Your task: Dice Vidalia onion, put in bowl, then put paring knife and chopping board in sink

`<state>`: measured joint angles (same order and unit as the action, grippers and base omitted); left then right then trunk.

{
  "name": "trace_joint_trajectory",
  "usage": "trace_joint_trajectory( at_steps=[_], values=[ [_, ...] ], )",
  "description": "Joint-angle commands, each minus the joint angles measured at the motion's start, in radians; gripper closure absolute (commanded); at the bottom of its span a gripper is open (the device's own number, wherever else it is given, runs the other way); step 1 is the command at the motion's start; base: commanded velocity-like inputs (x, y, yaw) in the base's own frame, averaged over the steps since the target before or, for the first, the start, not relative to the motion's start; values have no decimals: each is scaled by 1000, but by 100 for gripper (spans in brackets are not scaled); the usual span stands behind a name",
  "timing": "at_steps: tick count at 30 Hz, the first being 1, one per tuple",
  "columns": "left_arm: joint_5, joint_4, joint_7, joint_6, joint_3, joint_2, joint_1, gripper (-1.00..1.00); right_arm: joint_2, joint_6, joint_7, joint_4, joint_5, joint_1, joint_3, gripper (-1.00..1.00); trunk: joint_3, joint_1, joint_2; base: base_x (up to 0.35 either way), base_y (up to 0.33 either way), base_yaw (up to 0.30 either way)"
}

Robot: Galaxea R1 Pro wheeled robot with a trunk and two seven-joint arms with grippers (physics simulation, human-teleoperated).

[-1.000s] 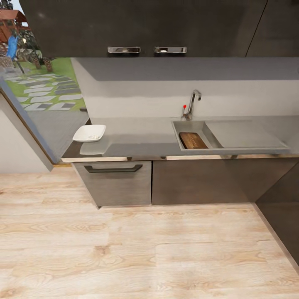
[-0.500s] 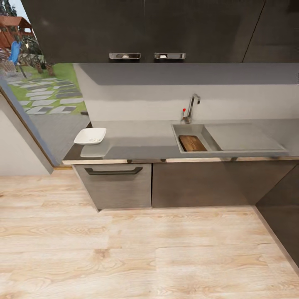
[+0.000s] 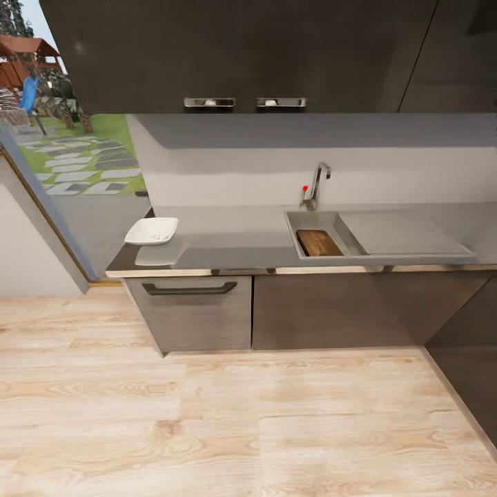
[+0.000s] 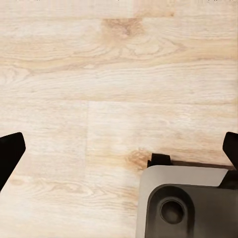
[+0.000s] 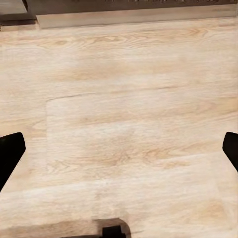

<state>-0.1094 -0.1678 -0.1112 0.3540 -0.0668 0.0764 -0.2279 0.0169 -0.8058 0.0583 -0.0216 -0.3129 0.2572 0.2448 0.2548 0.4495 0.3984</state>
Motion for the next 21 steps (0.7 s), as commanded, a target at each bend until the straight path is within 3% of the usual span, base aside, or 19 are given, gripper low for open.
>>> trace_joint_trajectory(
  at_steps=[1, 6, 21],
  values=[
    [-10, 1, -2, 3, -7, 0, -1, -100, 0, -10, 6, 0, -3, 1, 9, -100, 0, 1, 2, 0, 0, -53],
    [-10, 1, -2, 3, -7, 0, -1, -100, 0, -51, 8, 2, -3, 1, 10, -100, -8, 1, 2, 0, 0, -107],
    [-10, 7, -2, 3, -7, 0, -1, -100, -3, -58, 8, 2, -3, 1, 10, -100, -28, 1, 2, 0, 0, -26]
  ],
)
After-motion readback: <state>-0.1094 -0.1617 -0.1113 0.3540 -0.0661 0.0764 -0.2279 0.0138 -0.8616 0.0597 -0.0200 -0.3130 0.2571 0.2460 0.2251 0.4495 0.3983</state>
